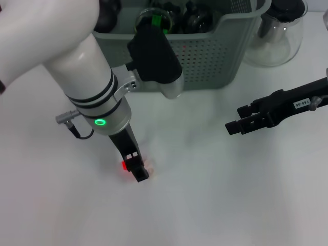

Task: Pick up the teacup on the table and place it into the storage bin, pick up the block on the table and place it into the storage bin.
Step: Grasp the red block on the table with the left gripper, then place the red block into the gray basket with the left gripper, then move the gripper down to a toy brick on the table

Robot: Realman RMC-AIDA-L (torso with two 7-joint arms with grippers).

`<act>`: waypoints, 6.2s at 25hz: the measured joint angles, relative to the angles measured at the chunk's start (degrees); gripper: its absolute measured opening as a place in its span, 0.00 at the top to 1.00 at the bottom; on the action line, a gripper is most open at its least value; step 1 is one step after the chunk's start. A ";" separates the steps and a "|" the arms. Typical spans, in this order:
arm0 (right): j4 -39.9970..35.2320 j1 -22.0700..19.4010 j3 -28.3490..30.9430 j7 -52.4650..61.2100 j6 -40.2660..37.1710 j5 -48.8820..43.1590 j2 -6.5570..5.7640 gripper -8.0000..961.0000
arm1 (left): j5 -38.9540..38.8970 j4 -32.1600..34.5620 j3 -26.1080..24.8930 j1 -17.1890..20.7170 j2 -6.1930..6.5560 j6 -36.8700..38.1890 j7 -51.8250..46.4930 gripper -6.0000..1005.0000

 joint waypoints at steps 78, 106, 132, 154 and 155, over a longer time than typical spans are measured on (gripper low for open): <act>-0.34 1.04 -0.31 1.30 3.06 0.07 -1.03 0.15 | 9.21 -7.78 -35.44 -23.64 4.24 -17.38 -3.24 0.70; -0.17 1.72 -0.63 1.36 3.07 -0.54 -0.33 0.15 | 10.79 -30.57 -30.19 -26.25 4.43 -36.16 -4.94 0.69; -0.66 2.29 -0.62 1.30 2.57 -0.61 -0.93 0.15 | -19.86 42.14 -29.88 -0.91 0.14 14.80 -0.07 0.18; -0.17 2.38 -0.62 0.95 2.36 -0.61 -0.32 0.15 | -1.70 5.56 2.86 -1.21 -0.15 5.13 -16.05 0.17; -0.17 2.36 -0.62 0.94 2.35 -0.61 -0.32 0.15 | -1.62 4.81 3.41 -1.28 -0.15 4.35 -16.17 0.17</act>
